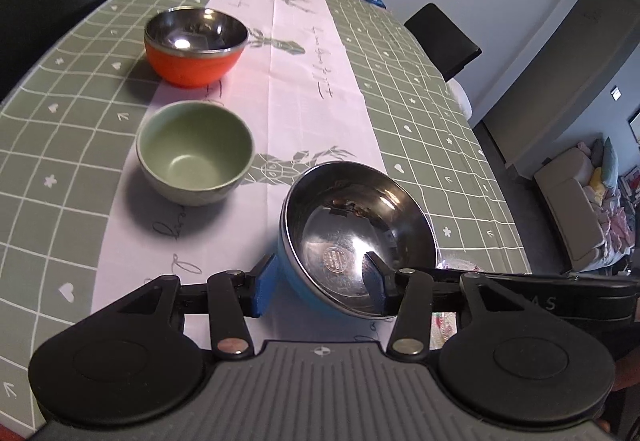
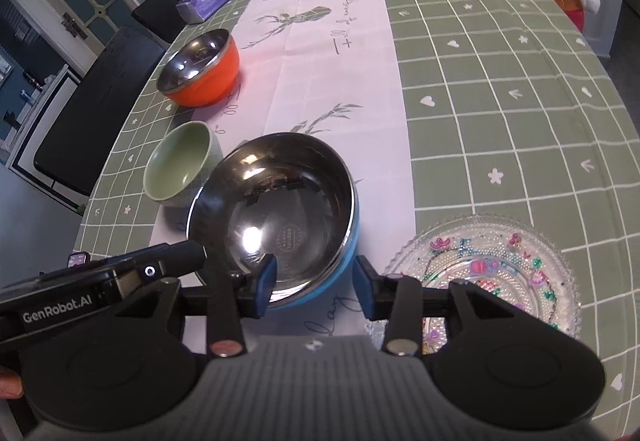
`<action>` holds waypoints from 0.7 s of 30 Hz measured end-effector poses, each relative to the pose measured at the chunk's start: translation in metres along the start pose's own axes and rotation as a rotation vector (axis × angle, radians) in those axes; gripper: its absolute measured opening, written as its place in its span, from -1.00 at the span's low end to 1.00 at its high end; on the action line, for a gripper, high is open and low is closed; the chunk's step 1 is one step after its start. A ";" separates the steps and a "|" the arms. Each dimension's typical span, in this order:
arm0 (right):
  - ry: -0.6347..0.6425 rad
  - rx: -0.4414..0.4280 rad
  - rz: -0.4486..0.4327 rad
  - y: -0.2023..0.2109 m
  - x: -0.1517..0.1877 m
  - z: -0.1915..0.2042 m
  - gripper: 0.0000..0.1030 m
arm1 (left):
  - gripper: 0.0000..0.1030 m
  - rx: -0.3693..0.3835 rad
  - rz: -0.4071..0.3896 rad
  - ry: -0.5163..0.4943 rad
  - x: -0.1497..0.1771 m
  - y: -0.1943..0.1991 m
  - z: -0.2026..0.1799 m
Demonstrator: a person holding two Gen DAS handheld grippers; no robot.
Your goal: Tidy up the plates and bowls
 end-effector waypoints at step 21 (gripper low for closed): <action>0.262 -0.001 -0.134 0.035 -0.010 0.041 -0.03 | 0.07 0.057 0.076 -0.329 -0.004 0.038 -0.006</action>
Point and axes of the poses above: each gripper's, at about its wrist camera, not at the fingertips, and y roughly against the way its jaws point, z to its left, x to its underside, the point moved 8 cm from there along -y, roughly the way its jaws point, and after that the axes turned 6 degrees about x, right-handed, at the moved point
